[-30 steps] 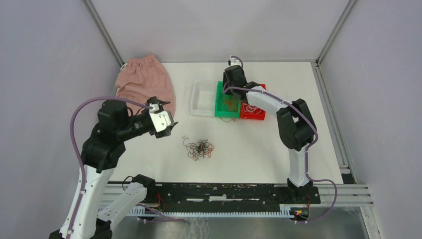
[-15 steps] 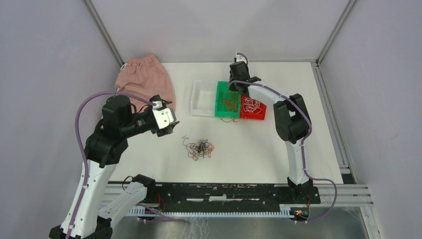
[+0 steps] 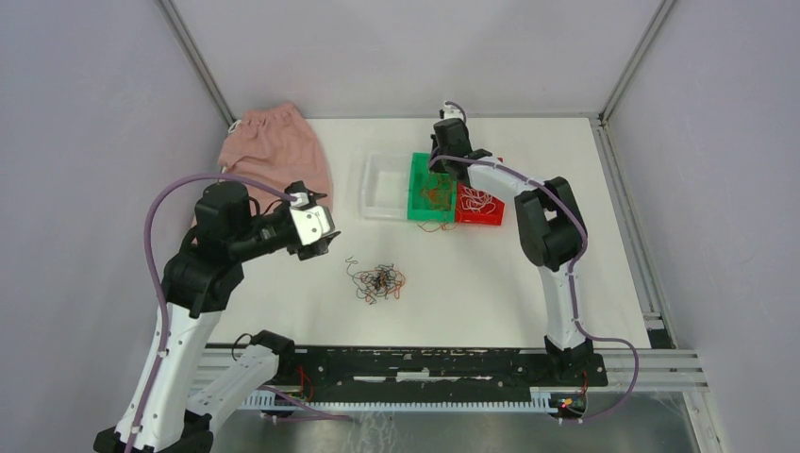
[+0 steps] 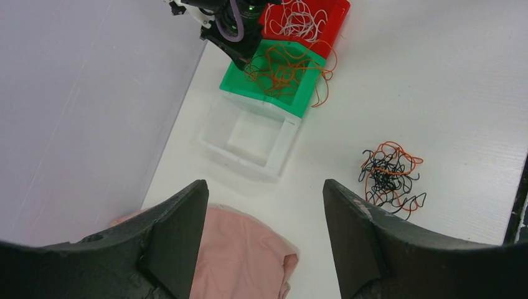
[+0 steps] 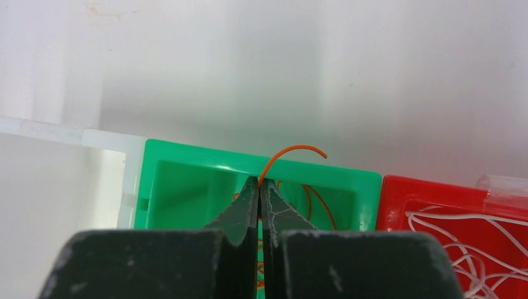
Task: Untangle the cables
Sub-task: Place the cable in the bin.
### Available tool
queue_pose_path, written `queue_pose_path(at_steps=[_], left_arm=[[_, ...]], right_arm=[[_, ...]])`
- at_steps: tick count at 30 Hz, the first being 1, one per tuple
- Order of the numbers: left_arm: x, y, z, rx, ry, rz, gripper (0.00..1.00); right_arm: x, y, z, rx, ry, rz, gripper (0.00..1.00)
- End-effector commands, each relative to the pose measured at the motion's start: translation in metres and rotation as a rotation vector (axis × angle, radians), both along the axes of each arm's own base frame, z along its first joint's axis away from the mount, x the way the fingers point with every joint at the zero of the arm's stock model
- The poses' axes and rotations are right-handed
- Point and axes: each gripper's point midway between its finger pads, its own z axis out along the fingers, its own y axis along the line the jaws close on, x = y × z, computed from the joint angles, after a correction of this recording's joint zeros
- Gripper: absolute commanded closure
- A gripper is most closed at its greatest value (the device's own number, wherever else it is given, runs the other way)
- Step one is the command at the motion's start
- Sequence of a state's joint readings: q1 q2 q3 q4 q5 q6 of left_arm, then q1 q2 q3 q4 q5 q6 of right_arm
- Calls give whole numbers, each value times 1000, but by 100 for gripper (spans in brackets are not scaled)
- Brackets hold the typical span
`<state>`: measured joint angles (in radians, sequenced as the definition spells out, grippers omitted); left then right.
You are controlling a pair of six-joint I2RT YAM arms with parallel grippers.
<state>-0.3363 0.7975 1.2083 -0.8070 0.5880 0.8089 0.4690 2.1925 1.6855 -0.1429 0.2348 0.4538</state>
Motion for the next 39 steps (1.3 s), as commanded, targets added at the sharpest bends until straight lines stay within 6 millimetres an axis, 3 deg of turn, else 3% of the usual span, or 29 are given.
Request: queue_pose_path(at_steps=[1,5,11,18,26,29,32,34,35,39], left_arm=[[-3,-5,10,-9,-48,-43,25],[-3,-6,12,-13,-48,-49,25],[-7,-6,15,-23,-54,-52,25],[-11,-5,18,-34,-62,-49,25],[-14,-6,17,-42,-57,-57,25],[-14,-6,16,-41,-56,-58,25],[-14,-6,15,-40,-53,-60,25],[-14,-6,15,-40,-53,-61,25],[-14,-6,16,-40,-54,-59,25],[-13,-4,15,-35,-58,-48,25]], right_arm=[[5,12,45,88,-124,35,100],[-11,18,63,110,-152,73,100],[-46,23,71,124,-168,111,100],[-75,34,62,108,-143,168,100],[-99,42,39,136,-59,213,100],[-100,41,28,133,-32,206,100],[-83,40,22,97,21,191,97],[-72,38,19,73,36,179,90],[-67,35,19,61,44,167,79],[-53,32,35,39,19,170,65]])
